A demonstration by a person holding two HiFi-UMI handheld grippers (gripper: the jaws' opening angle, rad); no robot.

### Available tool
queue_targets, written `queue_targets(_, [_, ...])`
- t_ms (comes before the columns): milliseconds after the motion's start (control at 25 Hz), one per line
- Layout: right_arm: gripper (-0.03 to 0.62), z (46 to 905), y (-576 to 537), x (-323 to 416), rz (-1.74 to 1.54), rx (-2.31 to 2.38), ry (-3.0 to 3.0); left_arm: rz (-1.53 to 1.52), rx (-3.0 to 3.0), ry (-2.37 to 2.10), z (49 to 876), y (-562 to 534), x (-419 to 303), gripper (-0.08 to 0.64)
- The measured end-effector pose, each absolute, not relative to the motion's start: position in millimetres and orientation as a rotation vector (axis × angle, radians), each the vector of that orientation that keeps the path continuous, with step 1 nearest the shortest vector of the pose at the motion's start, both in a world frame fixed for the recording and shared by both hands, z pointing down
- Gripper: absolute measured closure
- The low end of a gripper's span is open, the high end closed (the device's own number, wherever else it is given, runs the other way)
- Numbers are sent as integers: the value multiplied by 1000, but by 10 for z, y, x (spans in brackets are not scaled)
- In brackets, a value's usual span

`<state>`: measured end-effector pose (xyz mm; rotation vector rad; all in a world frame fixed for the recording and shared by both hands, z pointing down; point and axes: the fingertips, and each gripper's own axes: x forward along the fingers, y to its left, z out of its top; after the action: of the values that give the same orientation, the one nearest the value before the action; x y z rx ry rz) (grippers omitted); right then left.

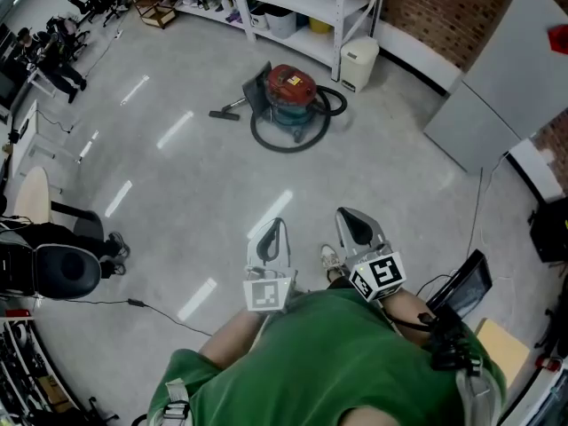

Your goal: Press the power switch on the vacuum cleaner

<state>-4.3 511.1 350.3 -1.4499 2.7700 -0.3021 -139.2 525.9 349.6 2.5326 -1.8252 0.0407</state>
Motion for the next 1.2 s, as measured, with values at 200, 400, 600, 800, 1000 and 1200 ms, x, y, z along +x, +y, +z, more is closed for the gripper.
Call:
queue_targets(200, [589, 3520, 5136, 66, -316, -1488, 2763, 52, 2536, -1803, 3508, 5242, -1322, 554])
queue_targets(400, [589, 3542, 5055, 121, -332, -1481, 2766, 86, 2519, -1813, 3536, 5173, -1281, 554])
queue_targets(600, [589, 3542, 4815, 214, -339, -1442, 2776, 125, 2500, -1854, 3558, 5001, -1193, 554])
queue_targets(800, [589, 3528, 4562, 356, -336, -1423, 2769, 134, 2482, -1878, 3551, 4760, -1066, 554])
queue_targets(1000, [589, 3543, 4301, 563, -334, -1410, 2765, 135, 2470, -1909, 3540, 4508, -888, 554])
queue_targets(1200, [589, 3539, 4069, 730, -323, -1388, 2765, 144, 2464, -1934, 3543, 4292, -722, 554])
